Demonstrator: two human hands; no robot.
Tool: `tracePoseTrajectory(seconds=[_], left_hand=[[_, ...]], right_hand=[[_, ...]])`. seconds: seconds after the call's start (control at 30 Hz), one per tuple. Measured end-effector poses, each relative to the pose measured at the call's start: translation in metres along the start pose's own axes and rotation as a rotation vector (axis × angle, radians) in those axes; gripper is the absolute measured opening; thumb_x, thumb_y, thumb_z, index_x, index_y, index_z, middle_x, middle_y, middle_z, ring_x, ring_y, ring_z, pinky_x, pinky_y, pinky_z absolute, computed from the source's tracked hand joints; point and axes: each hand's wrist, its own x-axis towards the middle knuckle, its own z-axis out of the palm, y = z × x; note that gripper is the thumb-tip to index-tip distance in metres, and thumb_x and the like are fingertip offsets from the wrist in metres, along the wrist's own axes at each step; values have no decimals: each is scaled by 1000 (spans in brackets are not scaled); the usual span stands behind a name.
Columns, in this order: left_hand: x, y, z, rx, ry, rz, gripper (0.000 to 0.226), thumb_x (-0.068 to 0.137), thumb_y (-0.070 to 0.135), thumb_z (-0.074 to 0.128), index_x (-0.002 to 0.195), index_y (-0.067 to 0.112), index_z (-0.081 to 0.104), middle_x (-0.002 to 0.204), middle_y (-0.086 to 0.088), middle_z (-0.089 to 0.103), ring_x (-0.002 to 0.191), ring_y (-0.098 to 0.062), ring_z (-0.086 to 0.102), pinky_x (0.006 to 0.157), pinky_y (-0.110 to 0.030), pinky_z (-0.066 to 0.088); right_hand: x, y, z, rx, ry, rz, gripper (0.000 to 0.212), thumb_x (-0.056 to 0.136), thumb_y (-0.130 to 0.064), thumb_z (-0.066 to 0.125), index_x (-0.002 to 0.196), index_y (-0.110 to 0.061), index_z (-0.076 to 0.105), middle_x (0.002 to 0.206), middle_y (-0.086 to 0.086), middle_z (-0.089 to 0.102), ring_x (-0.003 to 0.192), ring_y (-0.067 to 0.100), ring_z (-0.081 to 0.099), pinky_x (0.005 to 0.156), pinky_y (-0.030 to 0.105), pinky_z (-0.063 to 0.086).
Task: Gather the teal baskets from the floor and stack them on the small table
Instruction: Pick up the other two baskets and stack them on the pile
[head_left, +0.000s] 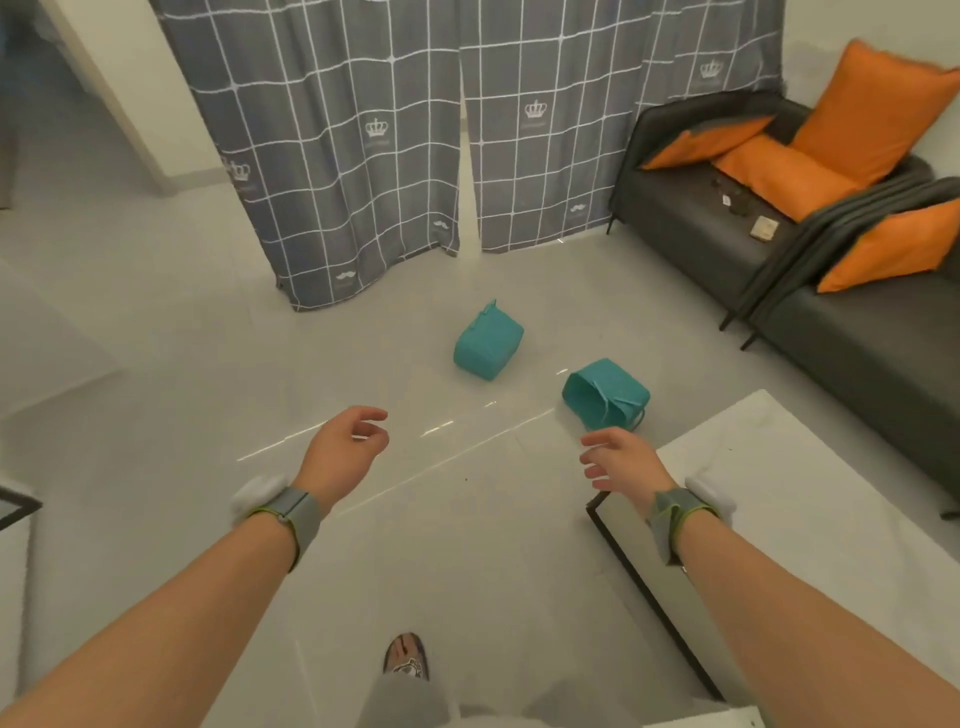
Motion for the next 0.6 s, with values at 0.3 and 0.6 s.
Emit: tracePoseTrajectory(seconds=[0.3,0.6], left_hand=[[175,68,23,92,-197,79,25,87,22,62,109,33,66,102,0,70,96,-23,67,89,-47,56],[339,137,79,231,-271,38,28,87,20,60,113,30,65,106,-1,70,94,-23,67,85,-42,57]], right_hand=[[94,-36,-1,155,132,120,25,91,-5,55,113,-12,64,105,13,67,87,24,65,82,37,57],[260,-78,-12,297,129,222,23,91,-1,55,111,-8,64,99,14,67,80,25,62,72,33,53]])
